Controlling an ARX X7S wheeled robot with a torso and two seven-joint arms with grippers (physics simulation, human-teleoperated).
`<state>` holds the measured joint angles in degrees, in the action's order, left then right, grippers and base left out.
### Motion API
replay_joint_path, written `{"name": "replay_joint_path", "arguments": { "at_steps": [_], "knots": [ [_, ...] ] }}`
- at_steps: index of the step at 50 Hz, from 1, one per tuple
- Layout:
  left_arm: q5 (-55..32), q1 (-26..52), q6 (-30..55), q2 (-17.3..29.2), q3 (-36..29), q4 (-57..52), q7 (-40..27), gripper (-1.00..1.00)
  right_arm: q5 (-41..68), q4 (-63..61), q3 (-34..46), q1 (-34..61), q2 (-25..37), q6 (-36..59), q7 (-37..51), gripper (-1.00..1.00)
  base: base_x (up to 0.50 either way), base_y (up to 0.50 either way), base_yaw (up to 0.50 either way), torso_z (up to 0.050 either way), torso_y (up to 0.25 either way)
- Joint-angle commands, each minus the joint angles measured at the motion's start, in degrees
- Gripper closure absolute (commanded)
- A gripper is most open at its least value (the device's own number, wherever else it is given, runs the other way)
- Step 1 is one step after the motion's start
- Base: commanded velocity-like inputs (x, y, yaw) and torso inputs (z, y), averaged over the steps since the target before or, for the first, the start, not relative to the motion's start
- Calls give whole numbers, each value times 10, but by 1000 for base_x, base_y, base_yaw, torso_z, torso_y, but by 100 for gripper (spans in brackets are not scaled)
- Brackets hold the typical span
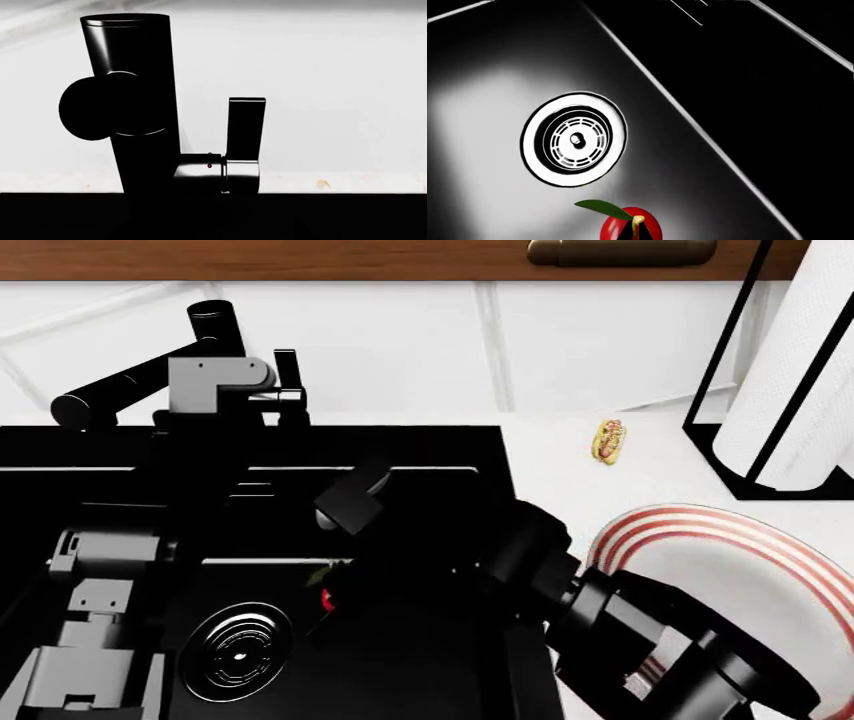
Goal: Pick the cherry from the counter and place it in the sink. Then turn on the sink faucet.
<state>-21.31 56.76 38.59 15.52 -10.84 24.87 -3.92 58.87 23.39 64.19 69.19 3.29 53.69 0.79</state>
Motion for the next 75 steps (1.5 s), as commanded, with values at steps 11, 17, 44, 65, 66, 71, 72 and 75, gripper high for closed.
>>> {"name": "replay_joint_path", "arguments": {
  "at_steps": [11,17,44,65,66,71,72,75],
  "knots": [
    [-3,-2,-4,2,-2,3,0,-100,-9,23,27,-7,-9,-14,-14,100,0,0,0,0,0],
    [-4,-2,-5,2,-2,4,0,-100,-3,26,24,-3,-9,-14,-13,100,0,0,0,0,0],
    [-26,-3,10,2,9,-22,-3,-100,111,-155,-83,41,110,47,98,-100,0,0,0,0,0],
    [-45,-14,36,1,6,-67,-5,-100,144,-248,-182,83,222,39,211,-100,0,0,0,0,0],
    [-45,-13,37,0,6,-69,-6,-100,142,-253,-188,84,230,36,221,-100,0,0,0,0,0],
    [-52,-18,42,-2,6,-83,-6,-100,144,-267,-200,84,254,36,239,-100,0,0,0,0,0],
    [-53,-17,44,-2,6,-84,-7,-100,144,-269,-200,84,258,37,240,-100,0,0,0,0,0],
    [-56,-17,48,-5,6,-91,-8,-100,146,-276,-206,85,272,39,248,-100,0,0,0,0,0]
  ]
}}
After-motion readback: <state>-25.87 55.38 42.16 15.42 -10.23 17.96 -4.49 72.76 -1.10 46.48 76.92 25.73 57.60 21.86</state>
